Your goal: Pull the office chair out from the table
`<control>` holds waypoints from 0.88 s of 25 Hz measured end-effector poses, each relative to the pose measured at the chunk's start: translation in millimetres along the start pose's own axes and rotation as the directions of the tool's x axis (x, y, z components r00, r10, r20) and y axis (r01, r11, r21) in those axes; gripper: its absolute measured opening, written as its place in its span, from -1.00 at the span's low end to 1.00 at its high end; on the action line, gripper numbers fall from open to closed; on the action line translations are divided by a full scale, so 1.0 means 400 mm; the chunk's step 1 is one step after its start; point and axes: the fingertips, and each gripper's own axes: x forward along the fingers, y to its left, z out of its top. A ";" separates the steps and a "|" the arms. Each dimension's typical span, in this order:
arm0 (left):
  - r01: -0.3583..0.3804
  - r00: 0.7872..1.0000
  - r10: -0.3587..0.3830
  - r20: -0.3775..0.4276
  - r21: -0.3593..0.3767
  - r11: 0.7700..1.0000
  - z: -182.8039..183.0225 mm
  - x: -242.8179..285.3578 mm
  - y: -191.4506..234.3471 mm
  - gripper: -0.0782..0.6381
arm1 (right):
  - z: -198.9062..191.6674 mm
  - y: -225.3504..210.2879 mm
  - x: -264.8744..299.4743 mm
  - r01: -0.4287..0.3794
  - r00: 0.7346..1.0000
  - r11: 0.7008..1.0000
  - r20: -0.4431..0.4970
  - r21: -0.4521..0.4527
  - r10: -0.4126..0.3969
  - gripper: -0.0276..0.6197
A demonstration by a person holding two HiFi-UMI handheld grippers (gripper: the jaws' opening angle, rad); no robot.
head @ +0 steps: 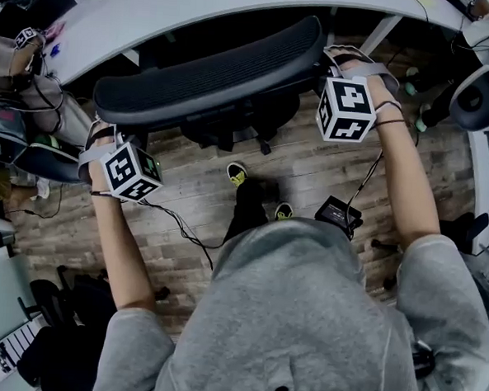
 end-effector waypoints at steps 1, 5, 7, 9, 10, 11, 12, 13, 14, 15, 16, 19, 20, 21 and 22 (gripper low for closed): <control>-0.002 1.000 0.002 -0.001 0.000 1.000 0.004 -0.015 -0.013 -0.44 | -0.001 0.014 -0.013 -0.001 1.000 1.000 0.000 -0.001 0.001 -0.56; 0.002 1.000 -0.002 -0.006 -0.005 1.000 0.015 -0.070 -0.059 -0.44 | 0.000 0.060 -0.061 -0.002 1.000 1.000 0.001 -0.001 0.002 -0.56; 0.007 1.000 -0.007 0.006 -0.012 1.000 0.029 -0.097 -0.078 -0.44 | 0.001 0.077 -0.083 -0.004 1.000 1.000 0.001 -0.004 0.004 -0.55; 0.009 1.000 -0.009 0.020 -0.020 1.000 0.047 -0.124 -0.099 -0.44 | -0.003 0.096 -0.108 -0.002 1.000 1.000 0.002 -0.005 0.002 -0.55; 0.008 1.000 -0.008 0.022 -0.022 1.000 0.054 -0.138 -0.111 -0.44 | -0.006 0.108 -0.122 -0.001 1.000 1.000 0.003 -0.006 0.001 -0.55; 0.006 1.000 -0.005 0.020 -0.024 1.000 0.061 -0.154 -0.124 -0.44 | -0.009 0.122 -0.138 0.001 1.000 1.000 0.005 -0.006 -0.001 -0.55; 0.003 1.000 -0.003 0.018 -0.025 1.000 0.068 -0.170 -0.137 -0.44 | -0.012 0.136 -0.154 0.001 1.000 1.000 0.007 -0.007 -0.001 -0.55; 0.000 1.000 0.000 0.014 -0.025 1.000 0.075 -0.186 -0.149 -0.44 | -0.016 0.150 -0.169 0.002 1.000 1.000 0.009 -0.007 -0.002 -0.55; -0.004 1.000 0.004 0.009 -0.024 1.000 0.080 -0.199 -0.161 -0.44 | -0.021 0.164 -0.185 0.003 1.000 1.000 0.010 -0.007 -0.003 -0.55; -0.007 1.000 0.007 0.002 -0.023 1.000 0.085 -0.211 -0.172 -0.43 | -0.026 0.177 -0.199 0.004 1.000 1.000 0.009 -0.006 -0.004 -0.55; -0.007 1.000 0.007 -0.001 -0.024 1.000 0.090 -0.223 -0.183 -0.43 | -0.029 0.189 -0.212 0.006 1.000 1.000 0.009 -0.006 -0.006 -0.55; -0.008 1.000 0.008 -0.012 -0.030 1.000 0.091 -0.248 -0.208 -0.43 | -0.027 0.212 -0.231 0.007 1.000 1.000 0.014 -0.009 -0.007 -0.55; -0.010 1.000 0.009 -0.016 -0.032 0.999 0.088 -0.250 -0.213 -0.43 | -0.025 0.215 -0.231 0.005 1.000 1.000 0.016 -0.012 -0.004 -0.55; -0.010 1.000 0.009 -0.017 -0.034 0.999 0.088 -0.253 -0.218 -0.43 | -0.024 0.217 -0.231 0.002 1.000 1.000 0.017 -0.014 -0.002 -0.55; -0.007 1.000 0.007 -0.015 -0.036 0.999 0.089 -0.256 -0.222 -0.43 | -0.022 0.221 -0.233 0.001 1.000 1.000 0.019 -0.014 -0.001 -0.55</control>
